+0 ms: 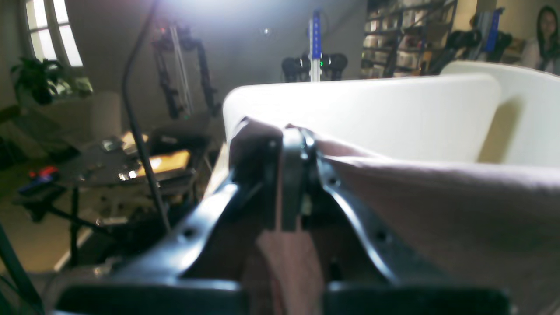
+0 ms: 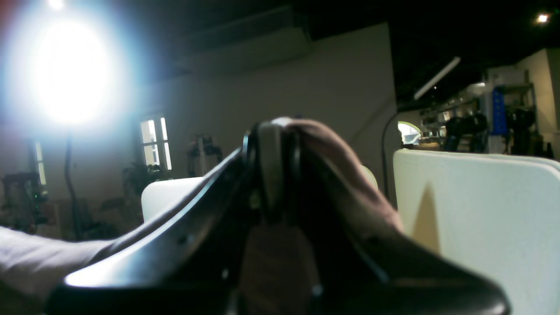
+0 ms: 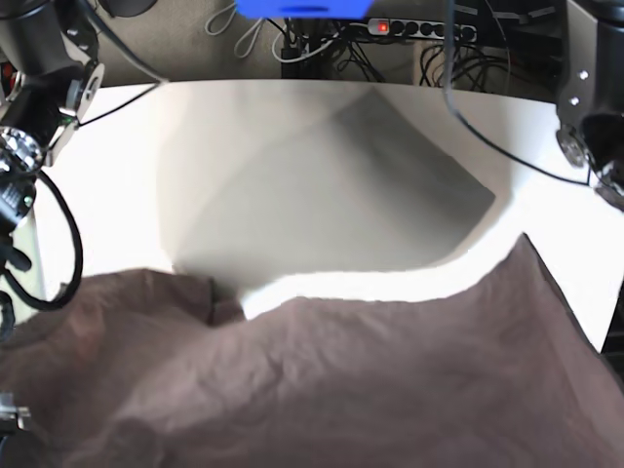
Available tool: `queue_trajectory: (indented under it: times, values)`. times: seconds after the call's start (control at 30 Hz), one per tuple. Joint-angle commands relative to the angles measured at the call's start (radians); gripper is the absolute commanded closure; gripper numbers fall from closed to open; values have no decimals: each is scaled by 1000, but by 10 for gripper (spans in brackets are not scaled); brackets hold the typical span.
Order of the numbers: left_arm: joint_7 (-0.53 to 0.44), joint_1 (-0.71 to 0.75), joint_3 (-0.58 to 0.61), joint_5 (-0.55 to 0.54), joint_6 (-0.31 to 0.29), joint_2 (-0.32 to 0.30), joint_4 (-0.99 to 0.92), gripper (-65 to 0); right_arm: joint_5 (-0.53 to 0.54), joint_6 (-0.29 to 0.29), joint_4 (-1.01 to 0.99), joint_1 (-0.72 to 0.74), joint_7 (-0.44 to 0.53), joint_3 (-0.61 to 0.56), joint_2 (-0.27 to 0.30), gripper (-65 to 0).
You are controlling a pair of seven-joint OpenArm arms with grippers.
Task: Layout the t-shirt on the table in an organized manner, then fold the t-shirt properly
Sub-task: 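Lift the shirt with both grippers and swing it toward the robot, then lower the shirt onto the table and release with both grippers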
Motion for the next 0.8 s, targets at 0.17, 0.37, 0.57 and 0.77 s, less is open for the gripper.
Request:
queue_trajectory:
  times: [0.17, 0.37, 0.57, 0.77]
  values:
    - [-35, 62, 4, 51, 2, 115, -1, -1, 13, -1, -38, 63, 31, -1, 17, 0]
    - [-38, 33, 6, 140, 2, 194, -79, -1, 13, -1, -222, 124, 39, -1, 17, 0]
    - [-41, 11, 4, 149, 2, 172, -72, -1, 14, -1, -207, 123, 39, -1, 74, 0]
    - [-42, 2, 4, 181, 2, 186, -125, -1, 14, -1, -213, 121, 33, -6, 91, 0]
